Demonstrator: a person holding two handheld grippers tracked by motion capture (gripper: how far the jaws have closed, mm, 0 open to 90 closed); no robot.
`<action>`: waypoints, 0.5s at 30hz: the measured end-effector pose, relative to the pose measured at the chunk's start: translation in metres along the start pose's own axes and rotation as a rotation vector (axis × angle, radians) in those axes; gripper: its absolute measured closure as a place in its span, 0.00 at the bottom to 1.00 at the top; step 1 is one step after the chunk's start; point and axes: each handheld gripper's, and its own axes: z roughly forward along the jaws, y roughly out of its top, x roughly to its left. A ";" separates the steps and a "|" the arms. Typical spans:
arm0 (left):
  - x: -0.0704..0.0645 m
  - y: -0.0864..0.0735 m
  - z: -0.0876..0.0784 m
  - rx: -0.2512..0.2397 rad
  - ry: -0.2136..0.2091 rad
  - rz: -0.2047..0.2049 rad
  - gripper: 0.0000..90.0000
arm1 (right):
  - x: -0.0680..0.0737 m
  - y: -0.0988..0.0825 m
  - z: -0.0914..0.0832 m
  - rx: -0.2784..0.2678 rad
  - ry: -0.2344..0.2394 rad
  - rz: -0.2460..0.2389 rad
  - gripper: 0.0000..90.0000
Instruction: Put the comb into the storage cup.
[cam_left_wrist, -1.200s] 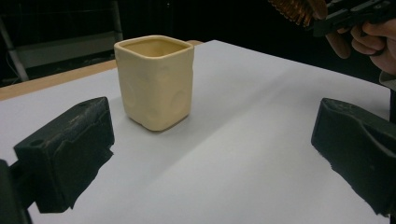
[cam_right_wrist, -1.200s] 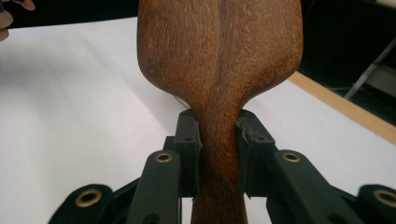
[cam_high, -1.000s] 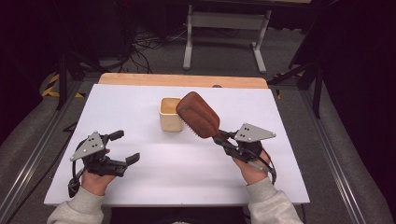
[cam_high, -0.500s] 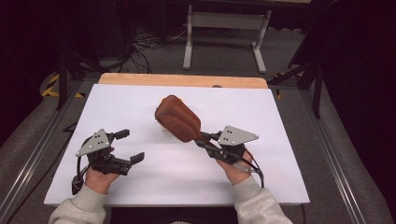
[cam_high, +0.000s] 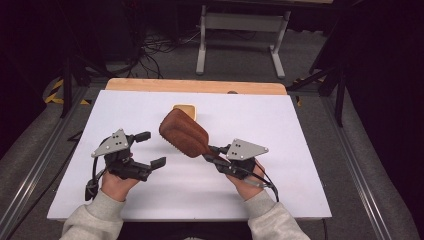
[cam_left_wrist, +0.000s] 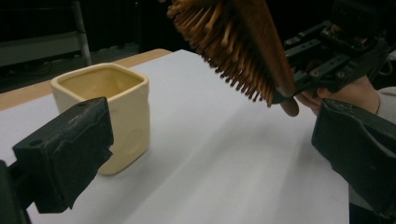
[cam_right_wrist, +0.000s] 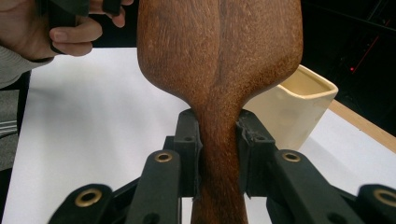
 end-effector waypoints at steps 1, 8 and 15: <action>0.000 0.003 0.003 0.008 -0.009 -0.003 0.00 | 0.000 0.000 0.001 0.001 0.002 -0.002 0.81; -0.004 0.012 0.019 0.020 -0.022 -0.014 0.00 | 0.003 -0.001 0.003 0.001 0.008 -0.010 0.81; -0.008 0.017 0.032 0.025 -0.023 -0.032 0.00 | 0.005 -0.002 0.006 -0.004 0.012 -0.013 0.81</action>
